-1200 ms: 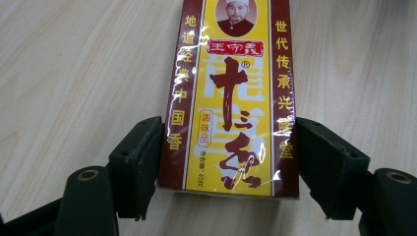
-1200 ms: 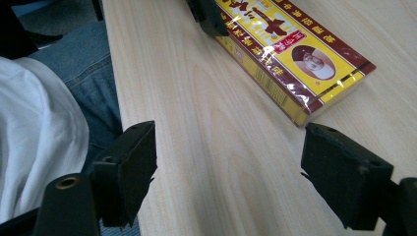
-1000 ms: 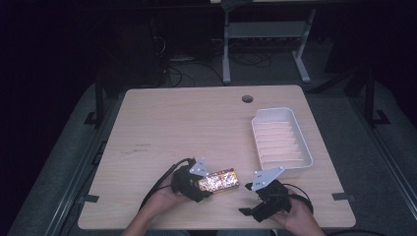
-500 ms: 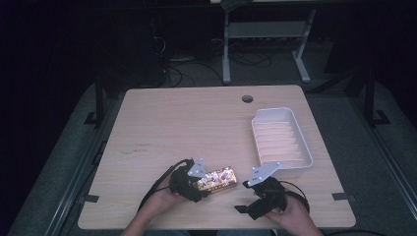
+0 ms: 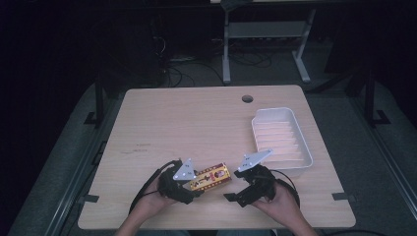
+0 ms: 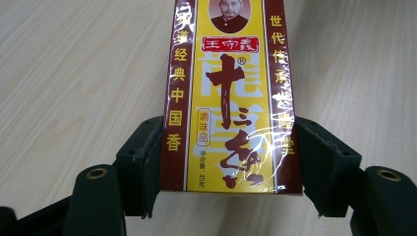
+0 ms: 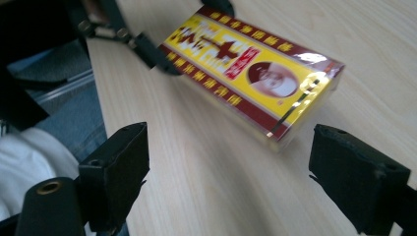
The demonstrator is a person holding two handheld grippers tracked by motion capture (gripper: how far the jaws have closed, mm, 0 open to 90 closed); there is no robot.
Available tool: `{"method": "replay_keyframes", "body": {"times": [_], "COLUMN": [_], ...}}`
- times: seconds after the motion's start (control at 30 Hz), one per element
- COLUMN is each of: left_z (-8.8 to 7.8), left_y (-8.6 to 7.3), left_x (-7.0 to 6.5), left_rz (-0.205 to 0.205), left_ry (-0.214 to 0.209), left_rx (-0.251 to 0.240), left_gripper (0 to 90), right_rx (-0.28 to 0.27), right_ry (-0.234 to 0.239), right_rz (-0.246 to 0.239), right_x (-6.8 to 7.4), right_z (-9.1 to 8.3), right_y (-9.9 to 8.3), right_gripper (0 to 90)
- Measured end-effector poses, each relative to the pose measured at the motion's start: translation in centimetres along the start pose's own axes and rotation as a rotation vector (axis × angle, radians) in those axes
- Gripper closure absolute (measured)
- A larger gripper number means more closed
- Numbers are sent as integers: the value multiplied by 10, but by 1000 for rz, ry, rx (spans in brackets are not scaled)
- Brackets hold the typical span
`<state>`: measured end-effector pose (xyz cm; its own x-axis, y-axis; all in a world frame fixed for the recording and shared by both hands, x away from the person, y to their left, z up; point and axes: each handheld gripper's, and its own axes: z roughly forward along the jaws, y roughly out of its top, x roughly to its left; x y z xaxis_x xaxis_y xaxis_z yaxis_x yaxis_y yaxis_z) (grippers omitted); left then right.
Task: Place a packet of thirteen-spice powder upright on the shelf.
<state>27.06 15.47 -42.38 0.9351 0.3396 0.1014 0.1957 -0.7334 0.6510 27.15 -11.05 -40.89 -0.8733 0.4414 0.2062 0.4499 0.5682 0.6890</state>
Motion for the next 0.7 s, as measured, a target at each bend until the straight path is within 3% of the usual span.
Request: {"method": "replay_keyframes", "body": {"times": [0.5,0.7], "left_z": [-11,-12], "left_y": [-2,0], "left_x": [-11,-12], "left_rz": [21,27], "left_ry": [14,25], "left_rx": [-58,-79], "left_gripper": [329,329], "right_rx": [-31,-61], "right_ry": [6,56], "right_rz": [174,242], "right_x": [-24,-29], "right_z": [17,19], "right_y": [12,12], "right_gripper": [164,192]}}
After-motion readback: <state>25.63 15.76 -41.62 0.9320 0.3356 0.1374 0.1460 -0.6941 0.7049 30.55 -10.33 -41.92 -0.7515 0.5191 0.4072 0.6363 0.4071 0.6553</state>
